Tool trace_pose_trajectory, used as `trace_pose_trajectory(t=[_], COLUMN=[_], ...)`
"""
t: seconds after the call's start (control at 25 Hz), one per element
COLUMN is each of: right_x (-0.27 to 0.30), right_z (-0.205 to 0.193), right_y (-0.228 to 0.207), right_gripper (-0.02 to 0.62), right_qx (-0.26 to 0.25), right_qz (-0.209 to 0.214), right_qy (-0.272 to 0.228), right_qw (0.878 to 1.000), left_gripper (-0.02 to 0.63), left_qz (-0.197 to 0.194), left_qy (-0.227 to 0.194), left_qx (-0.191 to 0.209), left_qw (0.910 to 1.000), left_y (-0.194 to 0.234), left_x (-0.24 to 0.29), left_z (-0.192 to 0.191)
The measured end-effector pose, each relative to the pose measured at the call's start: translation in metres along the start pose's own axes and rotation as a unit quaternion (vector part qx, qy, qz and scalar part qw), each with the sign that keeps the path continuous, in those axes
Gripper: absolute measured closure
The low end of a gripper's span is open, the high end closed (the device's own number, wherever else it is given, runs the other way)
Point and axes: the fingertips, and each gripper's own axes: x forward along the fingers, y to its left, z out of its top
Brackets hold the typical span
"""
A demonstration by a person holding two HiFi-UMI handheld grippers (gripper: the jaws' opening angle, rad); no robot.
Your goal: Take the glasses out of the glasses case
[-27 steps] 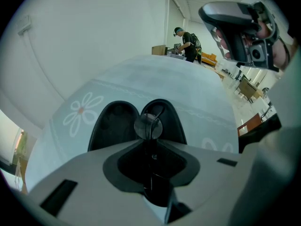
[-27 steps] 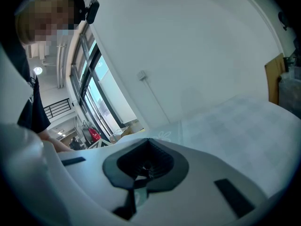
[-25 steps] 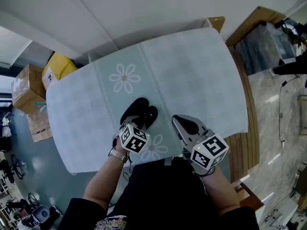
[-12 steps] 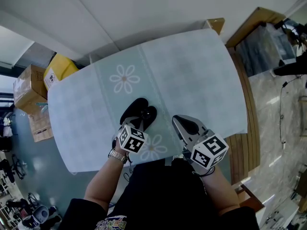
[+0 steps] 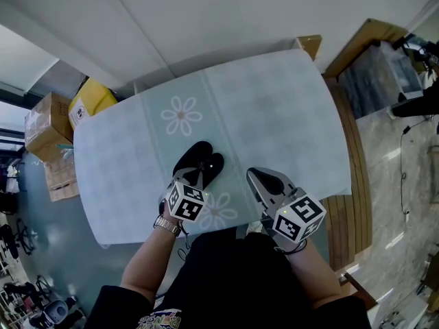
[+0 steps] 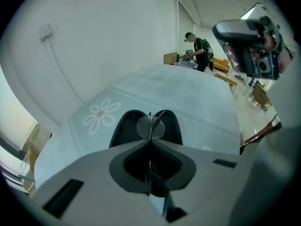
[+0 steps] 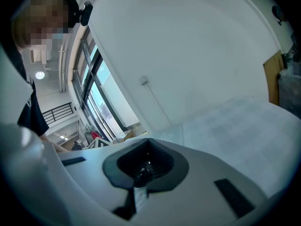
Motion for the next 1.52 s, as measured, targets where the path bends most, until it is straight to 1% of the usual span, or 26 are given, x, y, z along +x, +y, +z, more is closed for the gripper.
trace_pose_trajectory(t=[0.4, 0.68, 0.84, 1.0, 1.12, 1.28, 1.36, 1.52], right_x=[-0.016, -0.032, -0.042, -0.053, -0.061, -0.072, -0.078, -0.092], right_z=[0.008, 0.014, 0.017, 0.018, 0.017, 0.017, 0.016, 0.010], right_y=[0.010, 0.017, 0.021, 0.025, 0.029, 0.037, 0.041, 0.046], right_gripper=[0.572, 0.572, 0.572, 0.572, 0.572, 0.572, 0.572, 0.572], right_qx=[-0.011, -0.023, -0.034, -0.042, -0.049, -0.060, -0.065, -0.072], right_qz=[0.015, 0.030, 0.040, 0.049, 0.057, 0.068, 0.075, 0.086], right_qy=[-0.009, -0.013, -0.015, -0.015, -0.013, -0.011, -0.010, -0.009], right_qw=[1.000, 0.999, 0.999, 0.998, 0.997, 0.996, 0.995, 0.994], left_gripper=[0.575, 0.575, 0.575, 0.575, 0.575, 0.577, 0.575, 0.575], left_qz=[0.033, 0.061, 0.074, 0.076, 0.070, 0.052, 0.048, 0.051], left_qy=[-0.033, -0.056, -0.075, -0.100, -0.127, -0.174, -0.196, -0.221], left_qx=[-0.025, -0.042, -0.064, -0.091, -0.124, -0.184, -0.201, -0.217], left_qw=[0.9986, 0.9957, 0.9924, 0.9879, 0.9816, 0.9659, 0.9586, 0.9493], left_y=[0.002, -0.001, -0.006, -0.015, -0.022, -0.034, -0.041, -0.059], left_x=[-0.027, -0.049, -0.065, -0.082, -0.097, -0.119, -0.130, -0.149], left_z=[0.009, 0.012, 0.015, 0.019, 0.024, 0.032, 0.034, 0.032])
